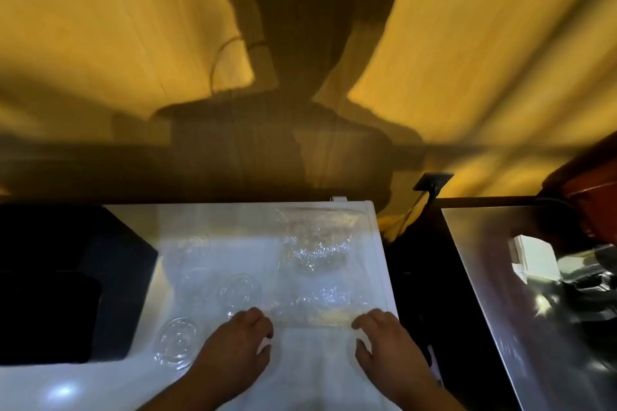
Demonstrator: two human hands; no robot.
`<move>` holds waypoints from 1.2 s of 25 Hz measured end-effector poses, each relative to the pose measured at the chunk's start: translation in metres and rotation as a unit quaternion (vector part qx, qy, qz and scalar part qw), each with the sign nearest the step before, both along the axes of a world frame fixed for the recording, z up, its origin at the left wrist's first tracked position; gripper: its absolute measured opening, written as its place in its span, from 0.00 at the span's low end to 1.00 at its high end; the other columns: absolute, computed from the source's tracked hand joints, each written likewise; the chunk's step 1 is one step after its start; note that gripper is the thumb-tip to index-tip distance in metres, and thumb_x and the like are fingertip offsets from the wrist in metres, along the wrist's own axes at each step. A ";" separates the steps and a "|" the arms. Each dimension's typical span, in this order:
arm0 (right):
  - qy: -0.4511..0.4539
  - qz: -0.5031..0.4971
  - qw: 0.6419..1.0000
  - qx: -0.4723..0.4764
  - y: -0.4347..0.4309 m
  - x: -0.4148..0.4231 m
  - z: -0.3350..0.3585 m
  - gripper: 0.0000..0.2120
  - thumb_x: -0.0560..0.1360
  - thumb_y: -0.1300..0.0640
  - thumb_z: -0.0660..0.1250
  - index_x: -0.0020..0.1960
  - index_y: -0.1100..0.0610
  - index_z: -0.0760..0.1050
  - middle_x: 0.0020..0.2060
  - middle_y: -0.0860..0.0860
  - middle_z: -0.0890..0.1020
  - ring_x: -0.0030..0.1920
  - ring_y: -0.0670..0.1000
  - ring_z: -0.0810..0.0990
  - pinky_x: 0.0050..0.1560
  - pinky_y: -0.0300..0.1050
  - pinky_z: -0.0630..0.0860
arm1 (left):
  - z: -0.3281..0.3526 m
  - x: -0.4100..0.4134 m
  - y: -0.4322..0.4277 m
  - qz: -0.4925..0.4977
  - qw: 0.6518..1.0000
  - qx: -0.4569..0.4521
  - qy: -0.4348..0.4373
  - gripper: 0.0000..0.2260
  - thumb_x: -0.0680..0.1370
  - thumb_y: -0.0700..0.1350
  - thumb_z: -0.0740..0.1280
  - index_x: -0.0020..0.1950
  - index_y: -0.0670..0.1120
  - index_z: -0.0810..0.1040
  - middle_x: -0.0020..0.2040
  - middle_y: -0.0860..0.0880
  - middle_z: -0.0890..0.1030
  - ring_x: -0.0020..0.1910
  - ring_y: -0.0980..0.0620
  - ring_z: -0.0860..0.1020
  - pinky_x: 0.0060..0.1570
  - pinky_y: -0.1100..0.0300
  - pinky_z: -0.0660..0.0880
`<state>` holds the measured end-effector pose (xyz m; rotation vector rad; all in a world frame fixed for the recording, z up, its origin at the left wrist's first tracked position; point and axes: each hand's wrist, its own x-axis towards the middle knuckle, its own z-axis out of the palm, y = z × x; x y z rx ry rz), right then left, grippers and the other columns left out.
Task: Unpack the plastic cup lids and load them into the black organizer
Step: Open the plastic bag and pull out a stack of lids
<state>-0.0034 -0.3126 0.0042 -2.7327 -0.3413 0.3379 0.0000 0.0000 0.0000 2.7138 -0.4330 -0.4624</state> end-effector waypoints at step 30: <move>0.043 0.079 0.976 -0.201 0.001 0.062 -0.005 0.14 0.77 0.62 0.58 0.61 0.56 0.74 0.55 0.56 0.78 0.55 0.59 0.78 0.40 0.48 0.67 | -0.020 0.055 -0.005 -0.201 0.951 0.228 -0.064 0.16 0.78 0.42 0.57 0.63 0.47 0.76 0.58 0.44 0.81 0.58 0.42 0.75 0.56 0.46 0.71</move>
